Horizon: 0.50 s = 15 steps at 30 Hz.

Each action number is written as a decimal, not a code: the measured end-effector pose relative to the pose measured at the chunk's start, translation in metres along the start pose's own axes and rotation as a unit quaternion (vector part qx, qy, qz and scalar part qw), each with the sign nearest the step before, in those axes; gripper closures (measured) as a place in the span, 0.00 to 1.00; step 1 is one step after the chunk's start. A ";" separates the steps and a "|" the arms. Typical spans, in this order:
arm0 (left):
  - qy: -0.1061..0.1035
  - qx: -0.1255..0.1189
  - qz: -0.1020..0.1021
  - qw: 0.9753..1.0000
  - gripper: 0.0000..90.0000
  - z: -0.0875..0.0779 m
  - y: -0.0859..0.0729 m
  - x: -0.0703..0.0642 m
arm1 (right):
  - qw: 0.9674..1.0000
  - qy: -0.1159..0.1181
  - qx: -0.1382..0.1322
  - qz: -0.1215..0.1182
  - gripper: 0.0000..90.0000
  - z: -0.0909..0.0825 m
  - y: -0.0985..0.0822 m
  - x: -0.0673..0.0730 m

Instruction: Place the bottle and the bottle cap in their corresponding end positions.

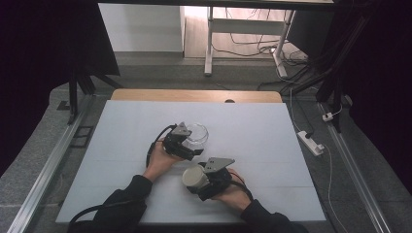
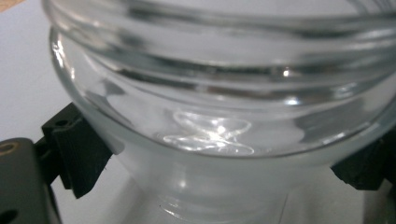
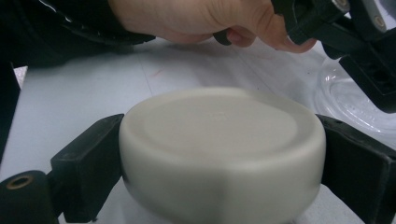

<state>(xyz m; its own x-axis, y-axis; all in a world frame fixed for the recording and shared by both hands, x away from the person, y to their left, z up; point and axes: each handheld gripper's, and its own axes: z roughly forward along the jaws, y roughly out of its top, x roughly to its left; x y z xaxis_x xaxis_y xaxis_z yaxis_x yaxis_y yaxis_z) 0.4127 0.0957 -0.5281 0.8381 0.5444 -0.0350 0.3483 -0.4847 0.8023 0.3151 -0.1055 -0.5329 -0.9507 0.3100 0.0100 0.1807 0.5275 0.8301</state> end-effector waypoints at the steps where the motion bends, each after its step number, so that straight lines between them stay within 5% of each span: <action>1: 0.002 0.000 0.000 1.000 0.09 0.000 -0.001 0.000 | 1.000 -0.001 0.003 0.000 0.08 0.002 -0.001 0.000; 15: -0.002 -0.002 0.006 1.000 0.08 0.000 -0.003 0.002 | 0.999 -0.004 0.034 0.001 0.08 0.004 -0.001 -0.001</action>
<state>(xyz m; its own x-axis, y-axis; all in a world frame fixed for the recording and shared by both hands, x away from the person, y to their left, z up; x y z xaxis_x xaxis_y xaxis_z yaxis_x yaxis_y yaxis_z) 0.4133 0.0979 -0.5309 0.8441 0.5354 -0.0272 0.3360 -0.4889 0.8050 0.3172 -0.1029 -0.5363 -0.9485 0.3166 0.0071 0.1995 0.5800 0.7898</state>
